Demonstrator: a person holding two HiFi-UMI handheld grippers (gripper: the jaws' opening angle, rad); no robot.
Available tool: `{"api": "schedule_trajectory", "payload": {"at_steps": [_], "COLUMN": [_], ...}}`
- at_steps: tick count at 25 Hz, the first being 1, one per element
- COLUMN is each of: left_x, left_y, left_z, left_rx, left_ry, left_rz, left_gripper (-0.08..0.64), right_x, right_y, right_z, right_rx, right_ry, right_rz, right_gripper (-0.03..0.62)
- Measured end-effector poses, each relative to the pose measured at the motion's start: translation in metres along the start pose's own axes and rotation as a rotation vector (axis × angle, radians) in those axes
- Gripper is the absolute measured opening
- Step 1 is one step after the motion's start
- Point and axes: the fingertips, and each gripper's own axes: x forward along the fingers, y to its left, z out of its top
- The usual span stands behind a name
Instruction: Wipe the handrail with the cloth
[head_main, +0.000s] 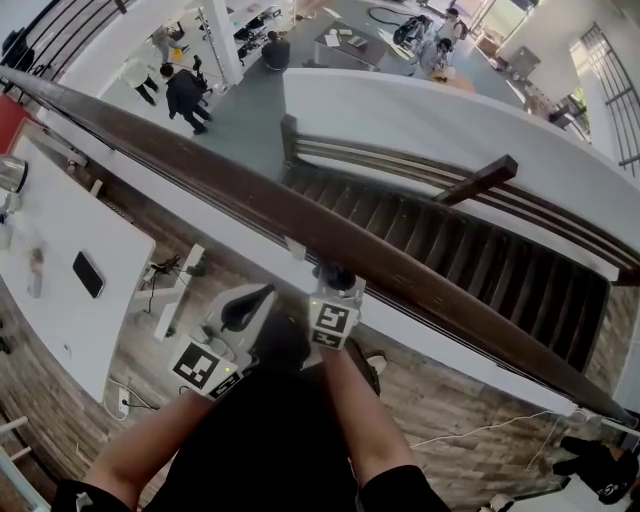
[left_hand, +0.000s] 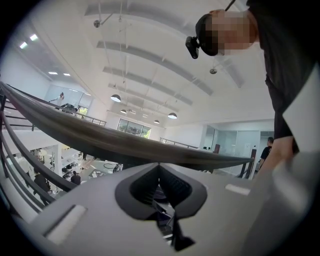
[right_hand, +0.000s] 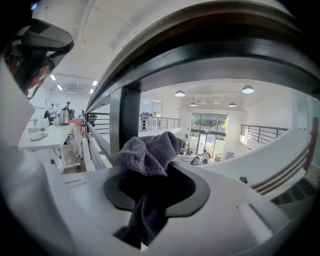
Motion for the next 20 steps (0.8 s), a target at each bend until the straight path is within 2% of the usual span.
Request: {"api": "schedule_trajectory", "payload": {"at_steps": [20], "left_x": [-0.003], "left_y": [-0.040], "left_z": [-0.006], "left_rx": [-0.001], "left_ry": [0.036], "left_rz": [-0.044], "left_gripper": [-0.002], "right_x": [-0.027], "right_y": [-0.043], "right_z": [-0.014], "right_rx": [0.056], "right_ry": [0.009], "right_rz": [-0.028], "right_gripper": [0.101]}}
